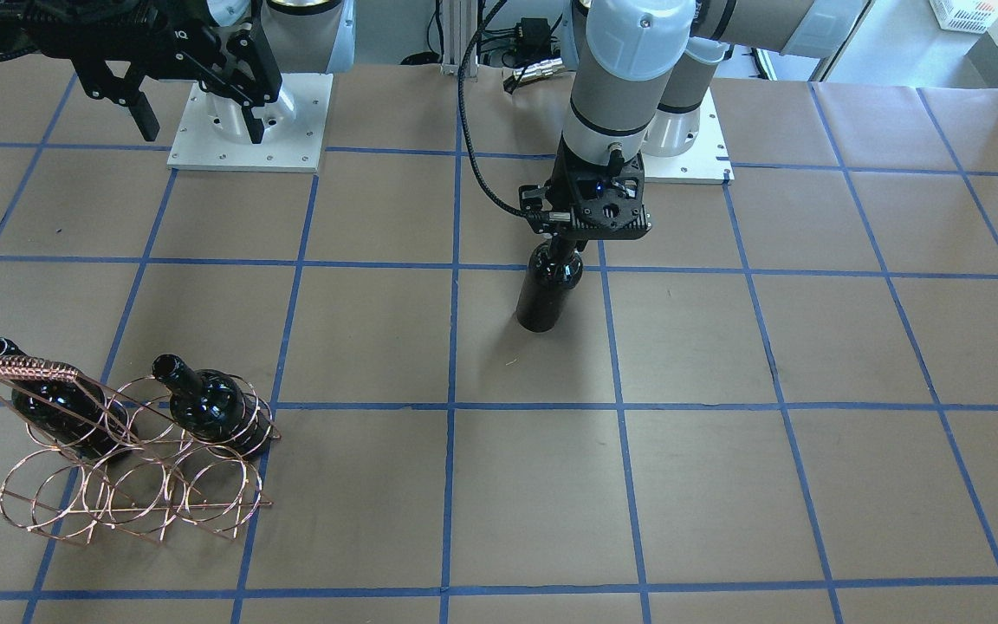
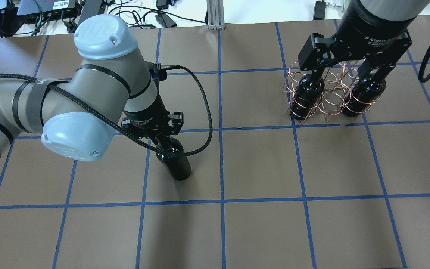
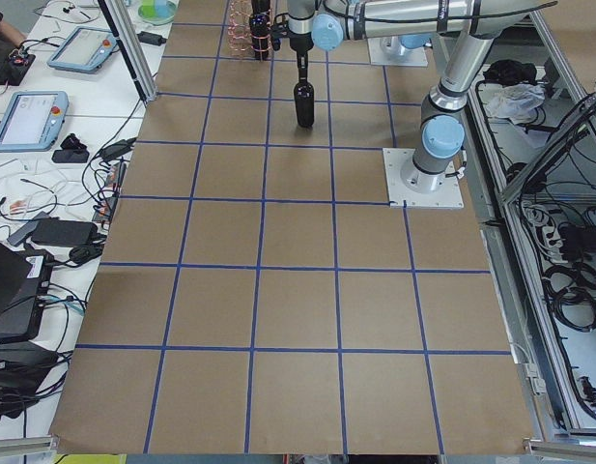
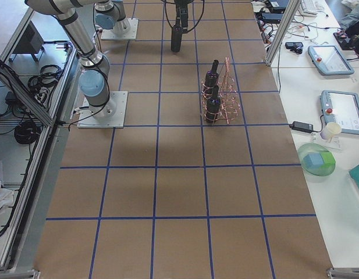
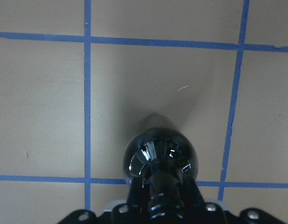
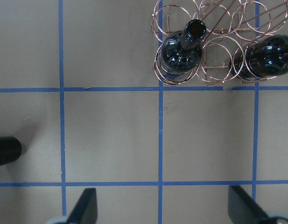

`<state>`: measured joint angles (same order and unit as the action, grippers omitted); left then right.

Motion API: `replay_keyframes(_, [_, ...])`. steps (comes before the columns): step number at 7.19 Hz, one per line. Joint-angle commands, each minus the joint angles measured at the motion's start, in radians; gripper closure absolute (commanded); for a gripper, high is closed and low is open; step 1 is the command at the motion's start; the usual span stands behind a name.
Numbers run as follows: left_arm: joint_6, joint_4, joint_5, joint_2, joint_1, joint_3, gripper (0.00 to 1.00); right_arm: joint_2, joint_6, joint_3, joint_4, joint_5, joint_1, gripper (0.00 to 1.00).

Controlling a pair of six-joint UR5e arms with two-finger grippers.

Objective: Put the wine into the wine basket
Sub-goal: 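Stand the bottle upright on the table and open the left gripper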

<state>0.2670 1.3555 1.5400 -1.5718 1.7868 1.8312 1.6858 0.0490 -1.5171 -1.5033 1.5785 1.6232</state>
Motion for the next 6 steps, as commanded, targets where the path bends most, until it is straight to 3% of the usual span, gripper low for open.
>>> replay_keyframes(1, [-0.005, 0.008, -0.004, -0.002, 0.0, 0.0, 1.0, 0.0, 0.0, 0.0, 0.0, 0.0, 0.0, 0.0])
replay_keyframes(4, [-0.006, 0.03, -0.008, -0.004, 0.009, 0.0, 1.0, 0.0, 0.0, 0.0, 0.0, 0.0, 0.0, 0.0])
replay_keyframes(5, [-0.008, 0.039, -0.006, -0.004, 0.009, -0.003, 0.95, 0.0, 0.0, 0.0, 0.0, 0.0, 0.001, 0.0])
replay_keyframes(6, [-0.006, 0.039, -0.009, -0.005, 0.011, -0.004, 0.67, 0.0, 0.0, 0.0, 0.0, 0.0, 0.001, 0.0])
